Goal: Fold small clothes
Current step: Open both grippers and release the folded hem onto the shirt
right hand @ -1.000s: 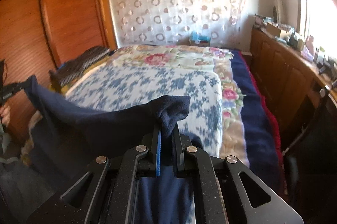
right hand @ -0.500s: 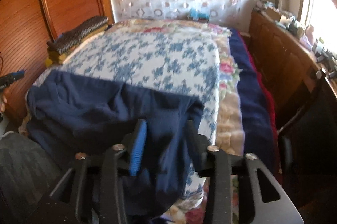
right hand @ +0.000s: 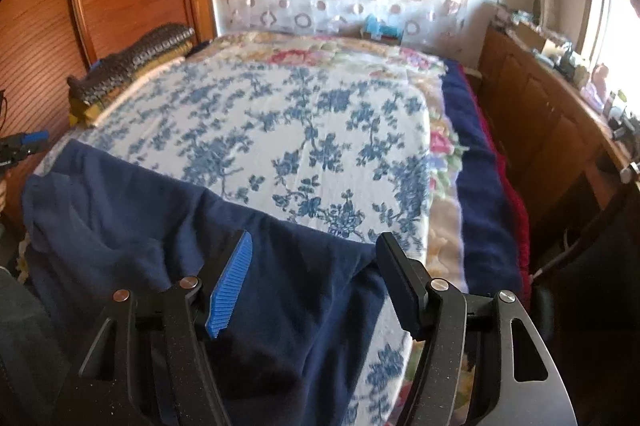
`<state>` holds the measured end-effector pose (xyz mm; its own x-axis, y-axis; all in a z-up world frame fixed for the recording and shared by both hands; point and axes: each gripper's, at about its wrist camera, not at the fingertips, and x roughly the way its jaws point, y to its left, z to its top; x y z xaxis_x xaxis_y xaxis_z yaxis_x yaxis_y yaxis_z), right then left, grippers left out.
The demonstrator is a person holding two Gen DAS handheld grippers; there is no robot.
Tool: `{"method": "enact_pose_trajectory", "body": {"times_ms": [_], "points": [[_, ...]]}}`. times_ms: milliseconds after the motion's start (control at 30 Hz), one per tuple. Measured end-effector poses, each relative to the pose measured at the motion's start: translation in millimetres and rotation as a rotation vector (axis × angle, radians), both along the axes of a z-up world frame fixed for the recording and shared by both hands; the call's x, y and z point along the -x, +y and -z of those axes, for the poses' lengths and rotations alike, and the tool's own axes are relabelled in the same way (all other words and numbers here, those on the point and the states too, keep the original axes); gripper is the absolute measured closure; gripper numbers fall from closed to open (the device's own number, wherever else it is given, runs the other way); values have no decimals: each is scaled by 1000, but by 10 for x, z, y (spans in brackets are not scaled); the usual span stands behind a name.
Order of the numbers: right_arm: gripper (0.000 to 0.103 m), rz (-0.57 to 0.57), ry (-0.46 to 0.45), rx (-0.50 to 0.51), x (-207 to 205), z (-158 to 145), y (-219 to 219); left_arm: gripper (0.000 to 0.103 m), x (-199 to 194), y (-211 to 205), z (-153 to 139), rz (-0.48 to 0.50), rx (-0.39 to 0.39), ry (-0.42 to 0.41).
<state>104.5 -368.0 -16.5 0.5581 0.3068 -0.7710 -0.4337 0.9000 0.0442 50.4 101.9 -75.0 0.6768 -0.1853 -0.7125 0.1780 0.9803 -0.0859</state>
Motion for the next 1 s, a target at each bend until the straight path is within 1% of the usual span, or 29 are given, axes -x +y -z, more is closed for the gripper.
{"method": "enact_pose_trajectory", "body": {"times_ms": [200, 300, 367, 500, 667, 767, 900, 1000], "points": [[36, 14, 73, 23, -194, 311, -20, 55, -191, -23, 201, 23, 16, 76], [36, 31, 99, 32, -243, 439, -71, 55, -239, -6, 295, 26, 10, 97], [36, 38, 118, 17, -260, 491, -120, 55, -260, 6, 316, 31, 20, 108], [35, 39, 120, 6, -262, 492, -137, 54, -300, 17, 344, 32, 31, 119], [35, 38, 112, 47, -276, 501, -106, 54, -368, 79, 360, 32, 70, 134], [31, 61, 100, 67, -299, 504, -120, 54, -410, 118, 349, 27, 93, 142], [30, 72, 103, 59, -319, 522, -149, 54, -438, 103, 341, 33, 73, 141], [31, 66, 108, 44, -321, 528, -143, 54, -466, 97, 340, 32, 74, 141]]}}
